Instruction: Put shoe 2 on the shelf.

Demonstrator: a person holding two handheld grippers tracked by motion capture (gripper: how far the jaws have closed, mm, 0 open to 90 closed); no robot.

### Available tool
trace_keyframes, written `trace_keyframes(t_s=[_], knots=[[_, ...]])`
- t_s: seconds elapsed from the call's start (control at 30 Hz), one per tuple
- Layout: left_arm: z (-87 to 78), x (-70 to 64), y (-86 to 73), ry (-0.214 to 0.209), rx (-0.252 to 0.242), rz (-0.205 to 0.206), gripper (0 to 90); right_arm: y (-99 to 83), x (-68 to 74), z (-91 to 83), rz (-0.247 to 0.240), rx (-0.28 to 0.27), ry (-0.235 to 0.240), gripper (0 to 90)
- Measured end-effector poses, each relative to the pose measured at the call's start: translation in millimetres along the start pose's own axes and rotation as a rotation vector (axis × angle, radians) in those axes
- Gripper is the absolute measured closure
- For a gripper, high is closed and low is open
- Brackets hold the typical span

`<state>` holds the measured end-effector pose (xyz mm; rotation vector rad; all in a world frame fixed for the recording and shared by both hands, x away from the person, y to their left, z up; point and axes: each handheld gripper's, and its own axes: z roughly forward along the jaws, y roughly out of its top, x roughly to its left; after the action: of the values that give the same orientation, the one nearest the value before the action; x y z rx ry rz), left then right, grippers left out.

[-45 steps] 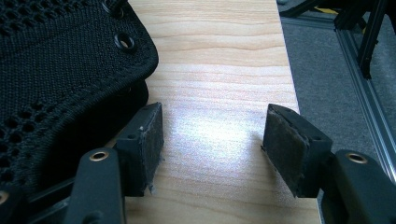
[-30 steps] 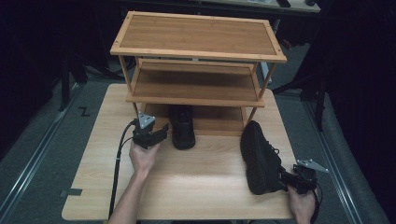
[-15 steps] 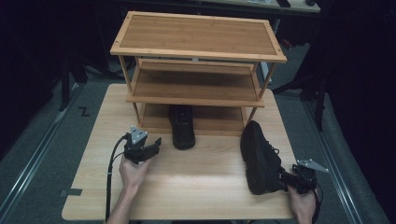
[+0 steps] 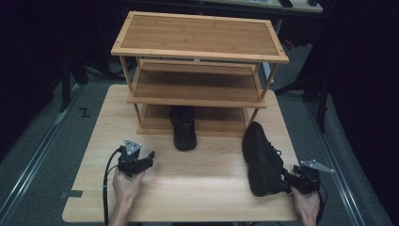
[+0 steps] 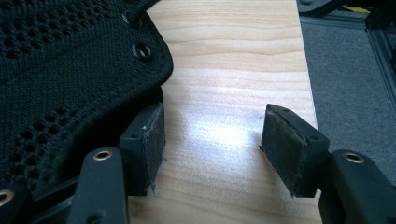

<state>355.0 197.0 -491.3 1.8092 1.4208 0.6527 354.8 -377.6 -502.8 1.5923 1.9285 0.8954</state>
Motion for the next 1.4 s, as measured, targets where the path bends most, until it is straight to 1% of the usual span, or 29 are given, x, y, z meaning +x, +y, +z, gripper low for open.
trace_keyframes(t_s=[0.07,0.13,0.2,0.27,0.4,0.43,0.47,0.5,0.6,0.67,0.77,0.9,1.07,1.17,1.33,1.4], knots=[[0.7,0.5,-1.3,0.003,0.006,-0.001,38.3,1.6,0.7,0.5,-0.007,-0.002,0.0,40.3],[2.3,1.6,-5.0,0.022,0.017,0.006,38.2,3.5,0.7,1.3,-0.017,-0.003,0.004,40.4],[2.8,2.2,-6.8,0.028,0.021,0.007,38.2,5.3,0.5,2.1,-0.013,0.003,0.012,39.4],[4.1,1.9,-8.9,0.037,0.025,0.01,38.2,7.4,1.4,2.8,-0.024,0.013,0.017,39.0],[9.8,1.5,-14.5,0.05,0.054,0.025,37.7,9.1,2.0,4.4,-0.04,0.02,0.03,39.4],[12.0,1.6,-16.6,0.05,0.069,0.027,37.7,9.1,1.8,4.9,-0.043,0.019,0.032,39.5],[12.3,2.5,-16.5,0.04,0.065,0.013,37.0,9.1,1.6,5.5,-0.048,0.02,0.038,39.7],[12.7,2.4,-16.2,0.047,0.068,0.015,36.6,9.0,1.6,6.1,-0.049,0.02,0.042,39.7],[12.7,2.2,-16.3,0.047,0.068,0.016,36.2,9.3,1.6,6.7,-0.051,0.02,0.051,40.2],[12.7,1.9,-16.3,0.043,0.07,0.017,34.9,9.4,1.4,5.7,-0.057,0.012,0.055,40.7],[12.8,1.9,-16.4,0.042,0.07,0.016,34.4,10.2,1.8,3.4,-0.053,-0.002,0.069,41.3],[12.8,1.6,-16.4,0.041,0.071,0.016,33.8,12.1,3.8,2.4,-0.064,-0.013,0.084,42.3],[12.9,1.3,-16.4,0.041,0.07,0.014,33.2,12.7,6.0,0.8,-0.082,-0.026,0.082,43.6],[12.9,1.3,-16.4,0.041,0.07,0.014,33.2,13.3,6.7,-2.5,-0.072,-0.04,0.096,43.6],[12.9,1.3,-16.4,0.041,0.07,0.014,33.1,15.3,10.1,-4.6,-0.094,-0.046,0.105,44.0],[12.9,1.2,-16.4,0.041,0.07,0.014,33.1,16.3,10.6,-6.1,-0.091,-0.055,0.114,44.1]])
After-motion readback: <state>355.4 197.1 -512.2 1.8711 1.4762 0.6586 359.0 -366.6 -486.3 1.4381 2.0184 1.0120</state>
